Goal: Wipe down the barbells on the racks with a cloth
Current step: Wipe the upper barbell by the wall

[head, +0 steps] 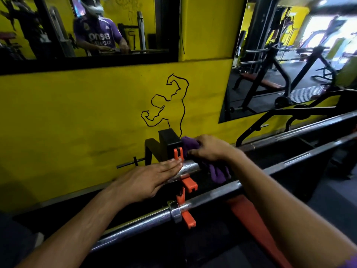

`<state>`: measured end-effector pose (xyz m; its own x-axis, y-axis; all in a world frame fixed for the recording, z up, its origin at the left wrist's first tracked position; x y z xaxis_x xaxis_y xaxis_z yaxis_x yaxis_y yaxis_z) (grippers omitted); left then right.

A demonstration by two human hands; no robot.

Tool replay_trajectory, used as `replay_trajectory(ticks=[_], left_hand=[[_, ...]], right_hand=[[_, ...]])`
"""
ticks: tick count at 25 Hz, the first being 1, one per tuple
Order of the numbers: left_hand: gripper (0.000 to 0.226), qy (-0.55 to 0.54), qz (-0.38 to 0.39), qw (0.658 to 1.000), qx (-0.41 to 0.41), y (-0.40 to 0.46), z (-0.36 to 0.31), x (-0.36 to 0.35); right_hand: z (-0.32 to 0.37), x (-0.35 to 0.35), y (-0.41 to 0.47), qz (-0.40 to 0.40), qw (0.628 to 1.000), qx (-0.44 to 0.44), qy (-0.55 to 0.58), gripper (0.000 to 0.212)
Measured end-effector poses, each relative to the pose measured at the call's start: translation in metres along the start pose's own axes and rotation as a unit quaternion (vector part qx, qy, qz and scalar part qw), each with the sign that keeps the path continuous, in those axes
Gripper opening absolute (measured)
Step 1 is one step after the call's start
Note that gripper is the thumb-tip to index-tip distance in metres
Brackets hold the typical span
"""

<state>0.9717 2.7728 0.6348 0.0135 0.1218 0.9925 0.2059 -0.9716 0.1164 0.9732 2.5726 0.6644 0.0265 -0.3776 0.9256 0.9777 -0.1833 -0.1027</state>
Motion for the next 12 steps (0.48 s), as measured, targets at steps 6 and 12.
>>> replay_trajectory(ticks=[6, 12], left_hand=[[0.063, -0.026, -0.011, 1.0, -0.003, 0.0, -0.003, 0.003], [0.059, -0.018, -0.016, 1.0, -0.002, -0.001, -0.002, 0.003]], right_hand=[[-0.021, -0.056, -0.11, -0.306, 0.921, 0.106, 0.218, 0.058], [-0.049, -0.122, -0.149, -0.371, 0.826, -0.031, 0.423, 0.064]])
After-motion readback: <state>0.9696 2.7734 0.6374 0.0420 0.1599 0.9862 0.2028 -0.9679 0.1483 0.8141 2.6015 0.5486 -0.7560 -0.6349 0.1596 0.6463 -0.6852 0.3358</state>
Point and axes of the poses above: each hand's wrist, its own y-axis towards the middle knuckle, its own x-axis out of the back of the hand, z = x × y, the point moved 8 cm from there along y, towards the middle knuckle, and after that the axes turned 1 degree about y, right-handed, at the moved point
